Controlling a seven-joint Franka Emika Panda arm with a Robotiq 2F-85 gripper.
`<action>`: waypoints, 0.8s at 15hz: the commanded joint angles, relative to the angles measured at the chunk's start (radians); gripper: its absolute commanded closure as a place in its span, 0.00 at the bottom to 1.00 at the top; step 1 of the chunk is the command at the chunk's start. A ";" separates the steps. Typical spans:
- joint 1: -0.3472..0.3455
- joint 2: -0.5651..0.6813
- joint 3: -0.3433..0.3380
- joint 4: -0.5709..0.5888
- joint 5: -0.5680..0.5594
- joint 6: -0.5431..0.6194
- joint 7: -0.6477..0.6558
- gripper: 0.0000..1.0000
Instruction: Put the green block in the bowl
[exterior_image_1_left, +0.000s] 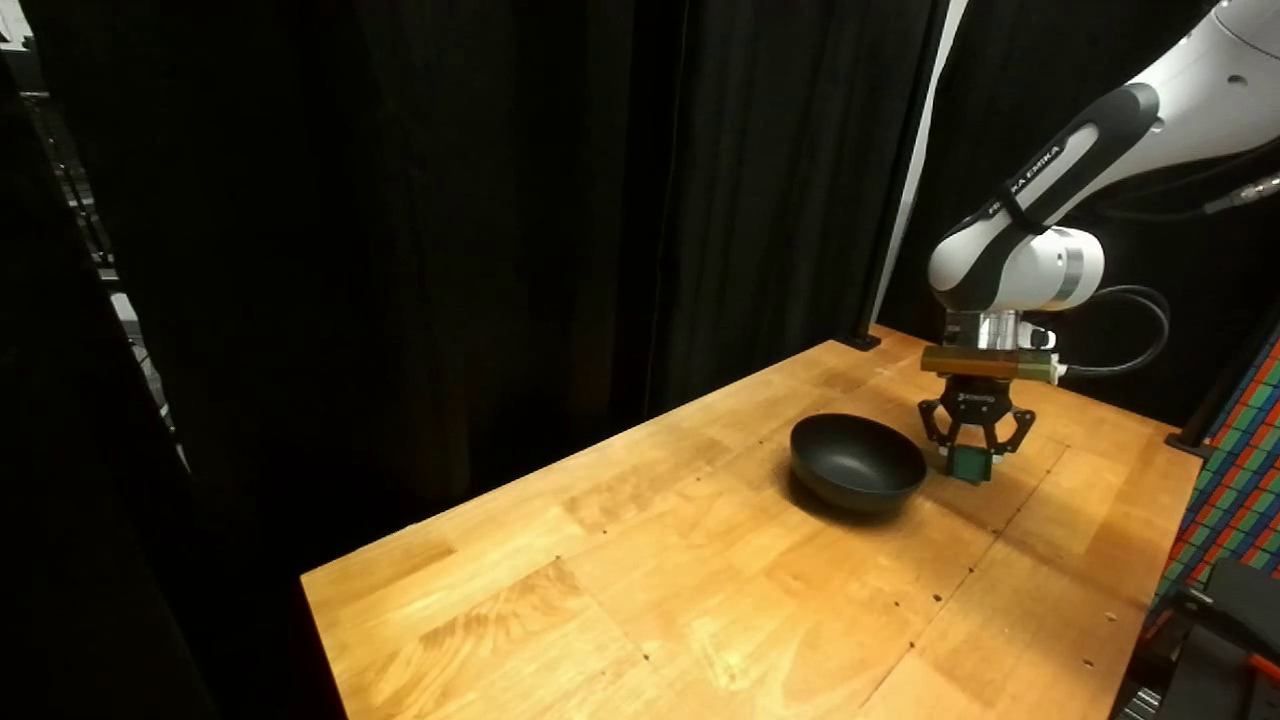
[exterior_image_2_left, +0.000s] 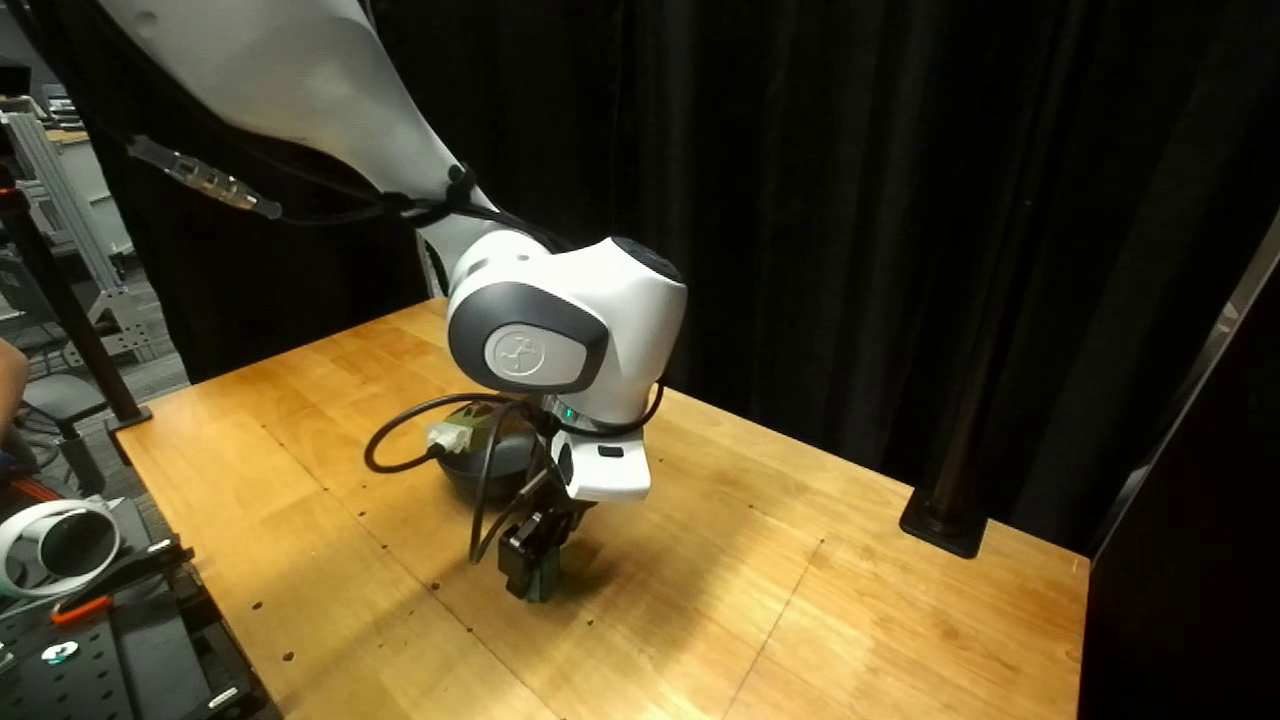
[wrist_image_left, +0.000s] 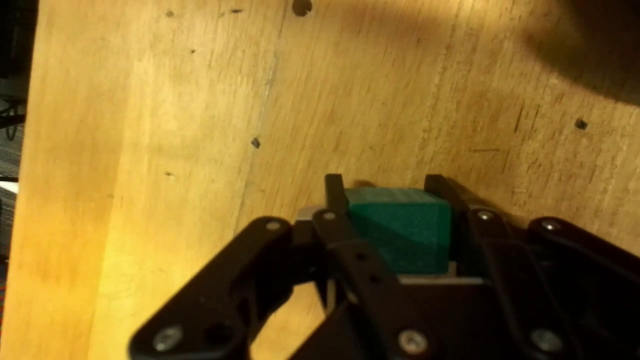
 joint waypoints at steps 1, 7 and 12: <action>0.018 -0.115 0.009 -0.024 0.008 -0.088 -0.017 0.83; 0.077 -0.354 0.047 -0.057 0.006 -0.174 -0.007 0.83; 0.094 -0.401 0.135 -0.057 0.162 -0.264 -0.082 0.31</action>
